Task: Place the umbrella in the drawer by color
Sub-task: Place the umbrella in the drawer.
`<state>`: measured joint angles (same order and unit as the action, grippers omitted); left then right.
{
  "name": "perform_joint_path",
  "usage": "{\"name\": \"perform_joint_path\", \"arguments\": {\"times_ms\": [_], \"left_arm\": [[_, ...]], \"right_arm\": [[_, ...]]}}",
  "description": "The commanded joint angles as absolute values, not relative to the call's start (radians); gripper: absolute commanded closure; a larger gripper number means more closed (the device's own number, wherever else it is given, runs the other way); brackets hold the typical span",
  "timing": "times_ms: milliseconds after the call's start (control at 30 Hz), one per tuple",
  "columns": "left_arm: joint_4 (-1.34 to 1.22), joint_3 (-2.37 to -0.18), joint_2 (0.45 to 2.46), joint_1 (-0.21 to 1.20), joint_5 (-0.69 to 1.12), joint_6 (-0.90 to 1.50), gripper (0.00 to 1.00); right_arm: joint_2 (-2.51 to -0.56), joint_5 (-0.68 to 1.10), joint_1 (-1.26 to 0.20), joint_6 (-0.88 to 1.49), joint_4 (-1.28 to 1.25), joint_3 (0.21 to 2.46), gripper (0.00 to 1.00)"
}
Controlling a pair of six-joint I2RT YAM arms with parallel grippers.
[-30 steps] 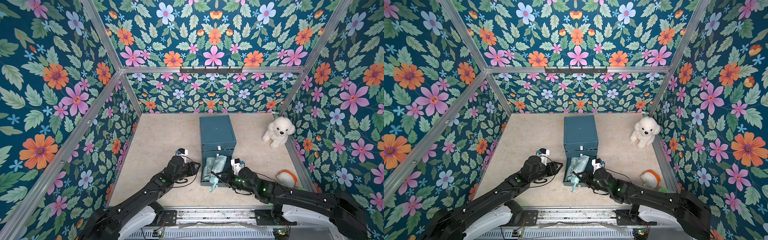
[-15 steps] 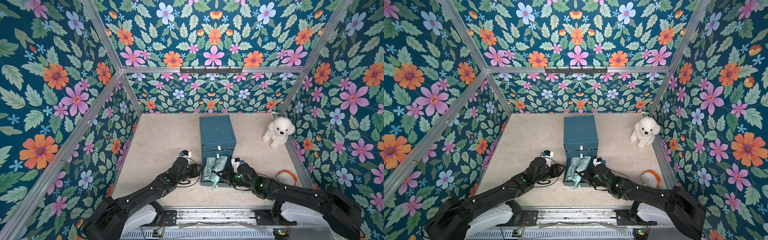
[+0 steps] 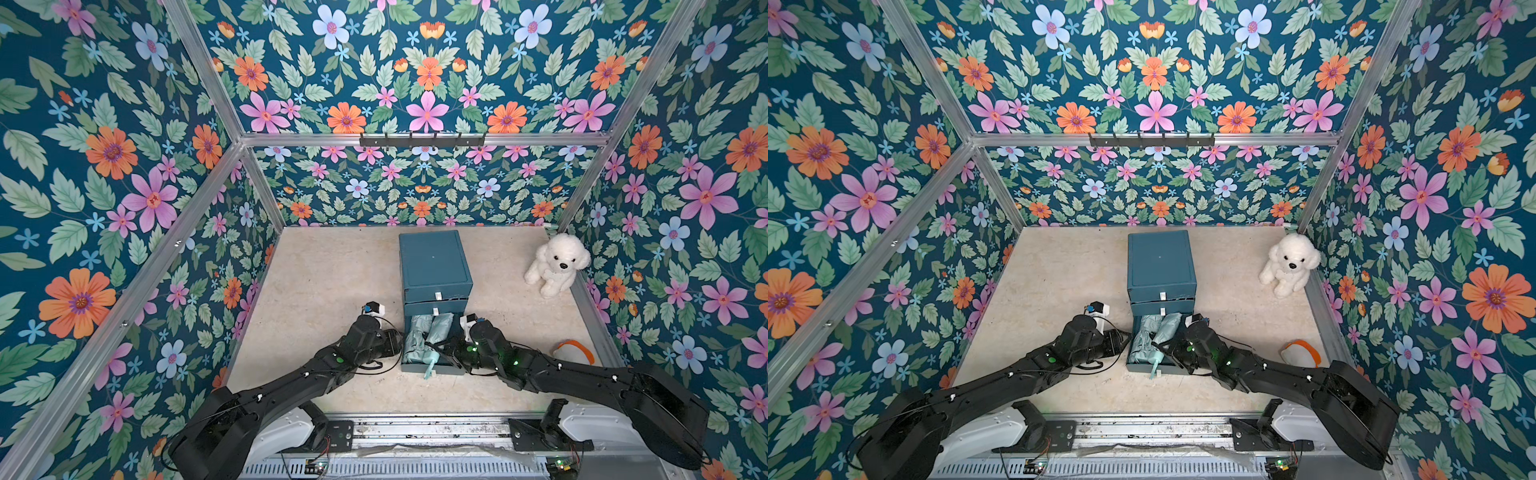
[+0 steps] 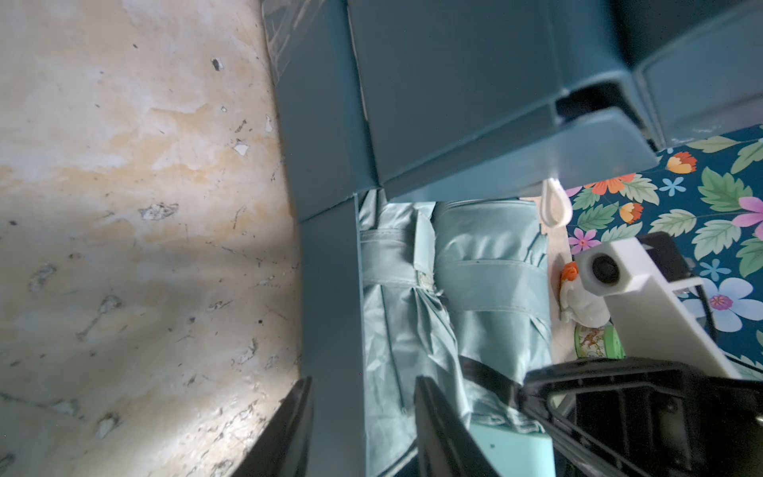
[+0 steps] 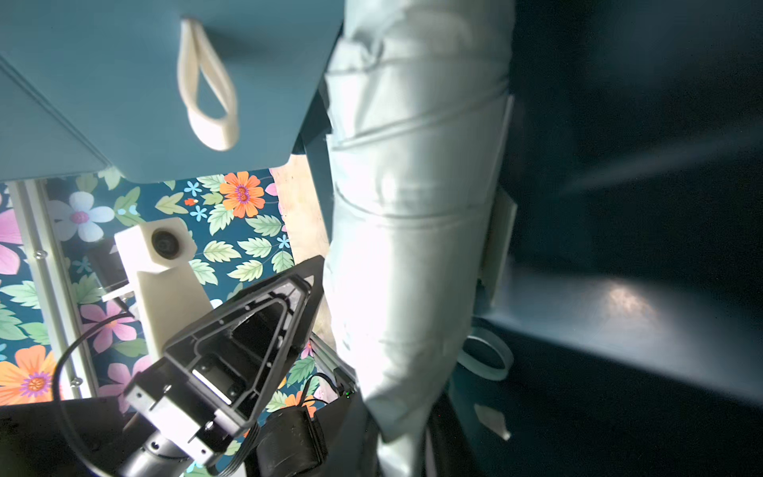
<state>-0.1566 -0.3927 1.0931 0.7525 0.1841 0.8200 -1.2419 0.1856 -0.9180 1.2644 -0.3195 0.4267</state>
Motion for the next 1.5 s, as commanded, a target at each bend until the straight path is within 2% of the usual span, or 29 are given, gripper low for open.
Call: {"name": "perform_joint_path", "arguments": {"times_ms": [0, 133, 267, 300, 400, 500, 600, 733, 800, 833, 967, 1067, 1167, 1467], "left_arm": [[-0.154, -0.398, 1.093, 0.756, 0.167, 0.801, 0.55], [-0.153, -0.396, 1.092, 0.763, 0.163, 0.801, 0.55], [-0.150, -0.394, 1.092, 0.770, 0.160, 0.800, 0.55], [-0.148, -0.394, 1.090, 0.772, 0.157, 0.799, 0.55], [-0.141, -0.394, 1.089, 0.773, 0.150, 0.796, 0.55], [-0.141, -0.393, 1.090, 0.772, 0.148, 0.797, 0.55], [-0.140, -0.393, 1.091, 0.773, 0.146, 0.797, 0.55], [-0.141, -0.394, 1.090, 0.773, 0.145, 0.798, 0.55], [-0.140, -0.396, 1.090, 0.774, 0.146, 0.796, 0.56], [-0.140, -0.396, 1.090, 0.774, 0.146, 0.797, 0.56], [-0.135, -0.399, 1.085, 0.774, 0.146, 0.794, 0.56], [-0.122, -0.409, 1.082, 0.775, 0.141, 0.791, 0.56], [-0.118, -0.412, 1.073, 0.774, 0.138, 0.790, 0.56], [-0.129, -0.408, 1.086, 0.774, 0.140, 0.791, 0.56]], "right_arm": [[-1.253, 0.163, -0.917, 1.196, -0.315, 0.446, 1.00], [-1.260, 0.117, -0.916, 1.176, -0.260, 0.455, 0.97], [-1.248, 0.051, -0.916, 1.129, -0.148, 0.485, 0.75], [-1.241, 0.033, -0.917, 1.118, -0.117, 0.494, 0.66], [-1.223, -0.014, -0.920, 1.083, -0.037, 0.527, 0.54], [-1.217, -0.061, -0.936, 1.052, 0.050, 0.576, 0.47], [-1.230, -0.150, -0.978, 1.023, 0.184, 0.648, 0.46], [-1.242, -0.243, -1.044, 1.011, 0.313, 0.726, 0.48], [-1.245, -0.255, -1.065, 1.003, 0.334, 0.746, 0.53], [-1.248, -0.259, -1.073, 0.998, 0.338, 0.753, 0.57], [-1.300, -0.251, -1.105, 0.966, 0.333, 0.790, 0.83], [-1.353, -0.248, -1.131, 0.945, 0.336, 0.828, 0.96], [-1.399, -0.247, -1.167, 0.927, 0.341, 0.873, 1.00], [-1.499, -0.226, -1.192, 0.939, 0.281, 0.894, 0.98]]}}
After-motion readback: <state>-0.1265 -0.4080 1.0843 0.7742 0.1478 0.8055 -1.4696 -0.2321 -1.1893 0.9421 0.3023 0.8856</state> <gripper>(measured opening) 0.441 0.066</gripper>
